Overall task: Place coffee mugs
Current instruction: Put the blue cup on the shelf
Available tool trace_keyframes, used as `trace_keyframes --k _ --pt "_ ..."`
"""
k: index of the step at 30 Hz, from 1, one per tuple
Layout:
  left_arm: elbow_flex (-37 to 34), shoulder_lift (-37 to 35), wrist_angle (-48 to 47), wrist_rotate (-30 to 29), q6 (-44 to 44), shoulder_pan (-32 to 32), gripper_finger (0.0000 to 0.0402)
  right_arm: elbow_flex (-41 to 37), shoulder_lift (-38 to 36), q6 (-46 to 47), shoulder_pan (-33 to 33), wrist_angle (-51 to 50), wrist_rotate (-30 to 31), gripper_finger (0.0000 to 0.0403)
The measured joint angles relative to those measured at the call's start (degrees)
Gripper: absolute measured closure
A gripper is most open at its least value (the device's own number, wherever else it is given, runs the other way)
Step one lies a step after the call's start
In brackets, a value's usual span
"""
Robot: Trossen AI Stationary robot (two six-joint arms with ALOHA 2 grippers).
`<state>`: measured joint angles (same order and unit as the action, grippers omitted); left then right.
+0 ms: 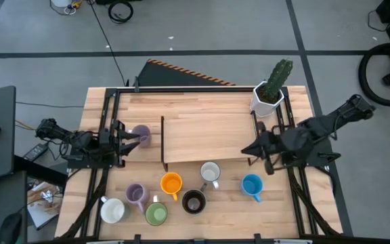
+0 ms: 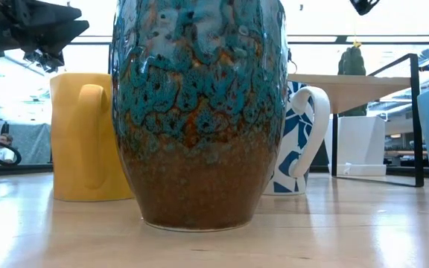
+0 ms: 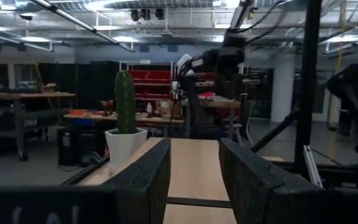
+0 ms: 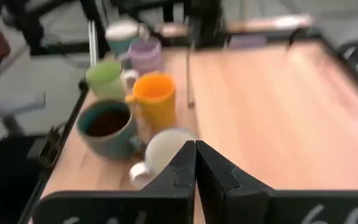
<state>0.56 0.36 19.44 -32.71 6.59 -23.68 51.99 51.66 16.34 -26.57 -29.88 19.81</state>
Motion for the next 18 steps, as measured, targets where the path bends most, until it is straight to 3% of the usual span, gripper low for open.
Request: trace_keyframes --k 10,15,18 --pt "0.0 -0.01 -2.17 -0.74 -7.09 0.0 0.026 13.09 16.9 12.2 -6.53 -14.1 -2.29 0.036" --pt "0.0 0.0 -2.88 -1.73 -9.72 0.0 0.026 13.57 22.28 14.95 -9.92 -16.49 -7.17 0.0342" --pt "0.93 0.02 -6.88 -2.25 -10.9 0.0 0.026 13.79 24.43 21.52 -10.52 -17.24 -9.16 0.0347"
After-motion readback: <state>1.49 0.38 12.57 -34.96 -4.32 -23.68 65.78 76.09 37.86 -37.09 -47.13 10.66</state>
